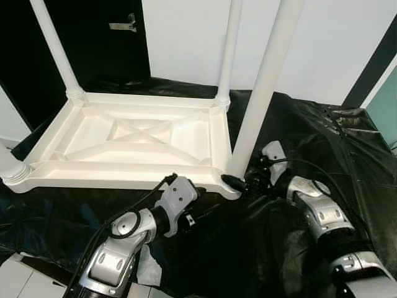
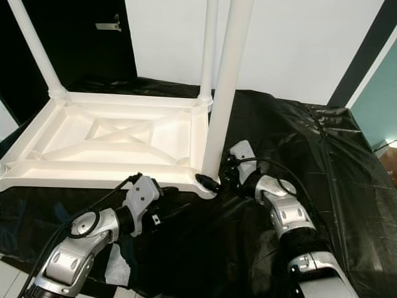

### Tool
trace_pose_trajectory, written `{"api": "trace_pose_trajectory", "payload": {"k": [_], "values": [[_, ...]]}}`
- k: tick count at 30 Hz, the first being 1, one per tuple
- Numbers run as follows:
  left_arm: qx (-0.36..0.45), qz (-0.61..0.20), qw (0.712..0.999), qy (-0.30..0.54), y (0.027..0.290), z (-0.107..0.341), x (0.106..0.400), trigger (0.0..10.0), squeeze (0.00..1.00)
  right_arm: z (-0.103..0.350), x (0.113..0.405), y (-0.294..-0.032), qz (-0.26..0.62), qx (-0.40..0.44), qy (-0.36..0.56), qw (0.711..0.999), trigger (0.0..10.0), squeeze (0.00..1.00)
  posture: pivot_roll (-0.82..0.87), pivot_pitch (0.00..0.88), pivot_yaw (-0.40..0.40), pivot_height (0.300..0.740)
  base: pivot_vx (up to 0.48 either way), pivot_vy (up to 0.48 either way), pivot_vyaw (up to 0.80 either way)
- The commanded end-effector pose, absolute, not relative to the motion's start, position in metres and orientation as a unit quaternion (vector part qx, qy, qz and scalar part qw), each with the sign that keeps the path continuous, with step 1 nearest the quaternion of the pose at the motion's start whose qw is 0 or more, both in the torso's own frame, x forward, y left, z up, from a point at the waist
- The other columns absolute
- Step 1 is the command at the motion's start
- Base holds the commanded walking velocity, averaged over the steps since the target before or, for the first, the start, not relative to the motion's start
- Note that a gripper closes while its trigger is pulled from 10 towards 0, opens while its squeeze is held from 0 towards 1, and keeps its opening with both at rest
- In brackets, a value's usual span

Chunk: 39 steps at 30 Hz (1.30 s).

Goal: Building children table

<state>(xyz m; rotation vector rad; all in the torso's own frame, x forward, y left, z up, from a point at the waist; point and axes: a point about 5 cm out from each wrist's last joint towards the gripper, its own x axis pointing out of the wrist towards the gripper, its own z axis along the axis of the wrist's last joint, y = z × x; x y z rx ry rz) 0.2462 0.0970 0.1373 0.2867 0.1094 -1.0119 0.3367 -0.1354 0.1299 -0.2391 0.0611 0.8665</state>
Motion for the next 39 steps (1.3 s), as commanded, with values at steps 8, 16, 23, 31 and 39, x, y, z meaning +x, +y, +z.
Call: {"api": "trace_pose_trajectory", "payload": {"k": [8,16,23,31,39], "values": [[0.147,-0.461,0.874,0.046,0.101,0.14,0.251,10.0,0.0,0.128,0.348,-0.135,0.431,-0.147,0.041,0.889,0.0,0.0,0.09,0.0,-0.08,0.74,0.0,0.0,0.0],[0.149,-0.465,0.872,0.047,0.101,0.14,0.251,10.0,0.0,0.12,0.351,-0.151,0.376,-0.134,0.053,0.915,0.0,0.0,0.08,0.0,-0.066,0.74,0.0,0.0,0.0],[0.148,-0.468,0.87,0.045,0.099,0.141,0.253,10.0,0.0,0.107,0.345,-0.152,0.271,-0.114,0.05,0.955,10.0,0.0,0.06,0.0,-0.055,0.74,0.0,0.0,0.0],[0.149,-0.476,0.865,0.049,0.098,0.138,0.252,10.0,0.0,0.097,0.337,-0.149,0.113,-0.059,0.057,0.99,10.0,0.0,0.05,0.0,-0.045,0.74,0.0,0.0,0.0],[0.144,-0.483,0.862,0.052,0.094,0.134,0.252,10.0,0.0,0.1,0.321,-0.133,-0.035,-0.012,0.041,0.998,10.0,0.0,0.03,0.0,-0.044,0.74,0.0,0.0,0.0]]}}
